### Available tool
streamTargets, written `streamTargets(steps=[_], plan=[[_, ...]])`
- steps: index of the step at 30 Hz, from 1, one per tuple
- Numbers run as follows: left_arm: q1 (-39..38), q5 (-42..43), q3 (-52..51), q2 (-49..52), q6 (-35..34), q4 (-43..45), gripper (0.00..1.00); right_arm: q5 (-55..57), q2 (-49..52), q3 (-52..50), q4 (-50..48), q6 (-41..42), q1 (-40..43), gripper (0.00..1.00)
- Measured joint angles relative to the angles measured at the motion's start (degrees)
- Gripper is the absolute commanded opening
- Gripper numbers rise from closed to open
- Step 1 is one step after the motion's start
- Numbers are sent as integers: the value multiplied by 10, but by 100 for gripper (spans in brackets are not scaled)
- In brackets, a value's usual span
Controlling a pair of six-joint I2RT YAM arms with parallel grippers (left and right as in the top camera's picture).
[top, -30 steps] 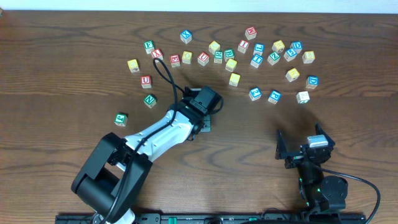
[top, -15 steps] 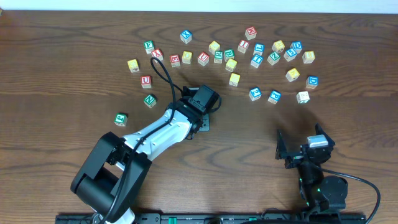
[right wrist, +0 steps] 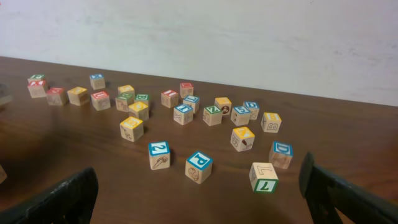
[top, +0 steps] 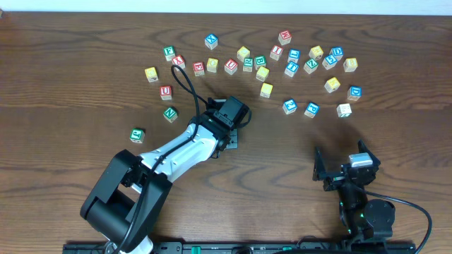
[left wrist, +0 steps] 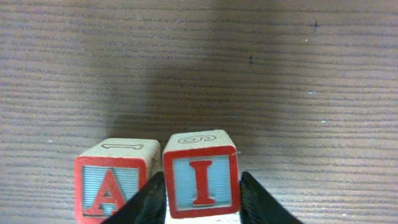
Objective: Spell out AI2
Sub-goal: 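Lower the I block beside the right side of the A block, then open the left gripper and raise it away from the blocks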
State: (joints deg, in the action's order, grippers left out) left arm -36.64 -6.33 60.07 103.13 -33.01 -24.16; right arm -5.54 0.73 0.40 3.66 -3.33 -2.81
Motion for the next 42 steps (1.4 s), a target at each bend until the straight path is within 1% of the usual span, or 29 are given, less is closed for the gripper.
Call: streamTargets(steps=[1, 12, 18, 31, 42], plan=[[0, 0, 0, 0, 0, 0, 43, 0, 0, 0, 0, 0, 0, 99], [0, 0, 0, 0, 2, 0, 43, 0, 0, 0, 0, 0, 0, 99], [0, 1, 0, 0, 2, 0, 39, 0, 0, 0, 0, 0, 0, 99], [0, 13, 0, -2, 9, -23, 39, 0, 0, 0, 0, 0, 0, 99], [0, 15, 0, -23, 15, -34, 39, 0, 0, 0, 0, 0, 0, 99]])
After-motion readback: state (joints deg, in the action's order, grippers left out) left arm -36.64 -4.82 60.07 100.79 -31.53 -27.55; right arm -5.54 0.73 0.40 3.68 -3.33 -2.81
